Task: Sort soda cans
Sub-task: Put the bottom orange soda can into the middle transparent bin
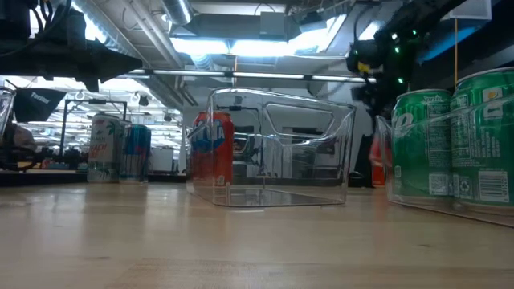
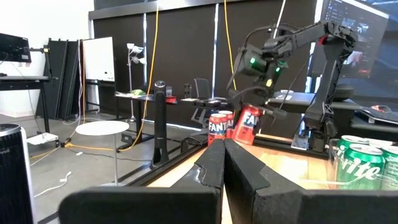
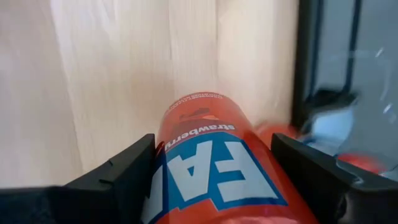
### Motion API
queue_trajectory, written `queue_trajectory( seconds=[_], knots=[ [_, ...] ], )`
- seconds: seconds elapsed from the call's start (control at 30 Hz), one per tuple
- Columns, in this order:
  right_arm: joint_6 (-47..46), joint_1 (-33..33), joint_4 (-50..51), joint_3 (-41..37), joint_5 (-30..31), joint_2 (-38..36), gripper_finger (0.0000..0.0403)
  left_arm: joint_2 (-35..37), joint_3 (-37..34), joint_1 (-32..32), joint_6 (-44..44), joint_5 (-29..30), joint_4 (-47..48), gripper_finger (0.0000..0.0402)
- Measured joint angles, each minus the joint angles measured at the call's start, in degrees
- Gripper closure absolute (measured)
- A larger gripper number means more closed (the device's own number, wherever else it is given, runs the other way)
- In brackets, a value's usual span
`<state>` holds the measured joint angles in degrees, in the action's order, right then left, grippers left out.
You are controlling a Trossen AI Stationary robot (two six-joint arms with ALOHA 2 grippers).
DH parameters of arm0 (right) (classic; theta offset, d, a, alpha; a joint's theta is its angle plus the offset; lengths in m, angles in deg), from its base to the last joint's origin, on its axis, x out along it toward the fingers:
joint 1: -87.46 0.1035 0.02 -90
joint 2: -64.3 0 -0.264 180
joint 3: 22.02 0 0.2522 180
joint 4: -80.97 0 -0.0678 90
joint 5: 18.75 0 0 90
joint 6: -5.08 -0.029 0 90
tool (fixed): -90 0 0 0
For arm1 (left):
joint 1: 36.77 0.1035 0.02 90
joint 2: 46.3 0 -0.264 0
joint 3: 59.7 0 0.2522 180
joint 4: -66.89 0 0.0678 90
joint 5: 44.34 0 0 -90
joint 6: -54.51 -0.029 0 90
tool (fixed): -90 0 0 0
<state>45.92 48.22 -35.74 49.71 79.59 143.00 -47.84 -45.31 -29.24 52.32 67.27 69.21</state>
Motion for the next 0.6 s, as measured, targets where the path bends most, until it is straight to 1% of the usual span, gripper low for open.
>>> queue_trajectory(
  seconds=[0.37,0.5,0.6],
  knots=[
    [-0.01,14.06,-1.02,12.8,0.2,0.15,0.0111,0.0,0.0,0.0,-0.04,0.01,0.02,0.0402],
    [0.3,19.46,-4.8,15.04,0.28,0.26,0.0111,0.0,-0.02,0.01,0.0,0.0,0.02,0.0402],
    [2.01,23.12,-9.55,15.39,-0.33,0.22,0.0111,0.0,-0.02,0.0,0.1,0.01,0.02,0.0402]
  ],
)
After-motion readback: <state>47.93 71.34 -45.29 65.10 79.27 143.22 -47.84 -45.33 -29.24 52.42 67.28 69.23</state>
